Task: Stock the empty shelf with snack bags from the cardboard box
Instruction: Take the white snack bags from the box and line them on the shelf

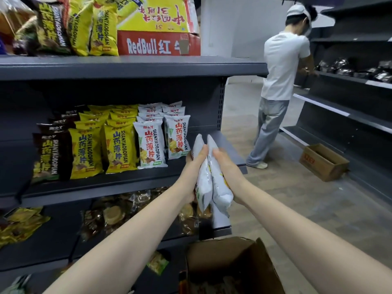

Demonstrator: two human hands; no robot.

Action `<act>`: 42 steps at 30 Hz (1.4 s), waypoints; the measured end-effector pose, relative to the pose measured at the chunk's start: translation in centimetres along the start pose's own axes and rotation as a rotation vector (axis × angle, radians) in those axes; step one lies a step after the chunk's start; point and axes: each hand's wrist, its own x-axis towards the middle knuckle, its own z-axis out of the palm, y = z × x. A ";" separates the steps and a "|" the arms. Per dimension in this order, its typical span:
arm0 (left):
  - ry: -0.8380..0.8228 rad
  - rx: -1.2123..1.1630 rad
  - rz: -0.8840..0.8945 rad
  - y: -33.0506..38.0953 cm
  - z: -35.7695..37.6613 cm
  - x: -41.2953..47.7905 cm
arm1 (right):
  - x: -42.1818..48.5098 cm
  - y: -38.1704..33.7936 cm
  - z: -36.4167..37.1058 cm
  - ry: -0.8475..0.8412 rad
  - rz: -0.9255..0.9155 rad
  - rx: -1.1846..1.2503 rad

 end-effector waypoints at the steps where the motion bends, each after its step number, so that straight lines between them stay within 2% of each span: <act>1: 0.014 0.021 0.005 0.2 -0.2 0.0 | 0.2 -0.1 0.2 -0.001 -0.011 -0.048; 5: 0.060 0.099 0.031 1.4 -0.9 0.1 | 1.0 -0.5 0.5 0.007 -0.018 -0.182; 10: 0.093 0.089 0.059 1.8 -1.5 0.1 | 1.6 0.5 2.3 0.104 -0.038 -0.122; 14: 0.152 0.133 0.089 2.6 -2.8 0.5 | 2.8 1.1 3.6 0.058 -0.051 -0.161; 17: 0.201 0.220 0.160 4.4 -4.1 0.5 | 4.7 0.5 4.5 0.062 -0.101 -0.271; 20: 0.310 0.320 0.283 6.6 -6.1 0.4 | 7.6 -0.1 5.6 0.149 -0.168 -0.353; 28: 0.482 0.479 0.524 10.2 -12.0 1.7 | 14.0 0.5 8.0 0.397 -0.324 -0.867; 35: 0.506 0.439 0.571 11.9 -14.4 2.7 | 17.5 3.5 10.7 0.452 -0.307 -1.088; 42: 0.522 0.384 0.581 13.2 -14.8 4.1 | 19.1 5.4 12.5 0.553 -0.286 -1.157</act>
